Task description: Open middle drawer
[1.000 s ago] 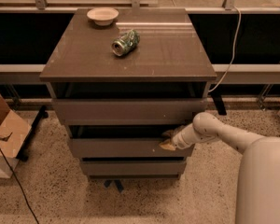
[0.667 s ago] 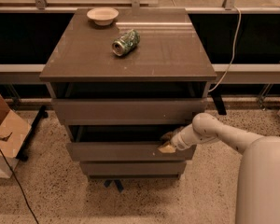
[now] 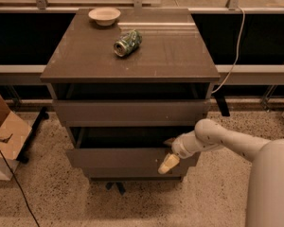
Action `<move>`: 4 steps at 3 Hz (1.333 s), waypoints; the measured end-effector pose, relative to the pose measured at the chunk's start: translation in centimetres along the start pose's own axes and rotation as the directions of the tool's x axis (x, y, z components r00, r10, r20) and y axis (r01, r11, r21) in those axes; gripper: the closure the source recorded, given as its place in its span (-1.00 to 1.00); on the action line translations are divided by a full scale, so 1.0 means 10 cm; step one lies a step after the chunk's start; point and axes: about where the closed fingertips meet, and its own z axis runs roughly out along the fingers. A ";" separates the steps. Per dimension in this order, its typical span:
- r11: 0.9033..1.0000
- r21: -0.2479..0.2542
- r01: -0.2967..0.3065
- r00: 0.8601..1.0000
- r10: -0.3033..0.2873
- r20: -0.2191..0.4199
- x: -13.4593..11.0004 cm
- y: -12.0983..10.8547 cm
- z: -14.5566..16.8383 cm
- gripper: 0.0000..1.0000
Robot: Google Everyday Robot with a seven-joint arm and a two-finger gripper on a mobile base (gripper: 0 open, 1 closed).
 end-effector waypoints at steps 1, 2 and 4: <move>0.998 -0.065 -0.012 1.000 0.010 -0.026 0.12 0.36 0.10 -1.00; 0.998 -0.065 -0.012 1.000 0.010 -0.026 0.11 0.36 0.09 -1.00; 0.998 -0.065 -0.012 1.000 0.010 -0.026 0.09 0.36 0.07 -0.49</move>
Offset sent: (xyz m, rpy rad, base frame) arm -0.0354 0.0095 -0.0171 -0.0043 0.0627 0.0323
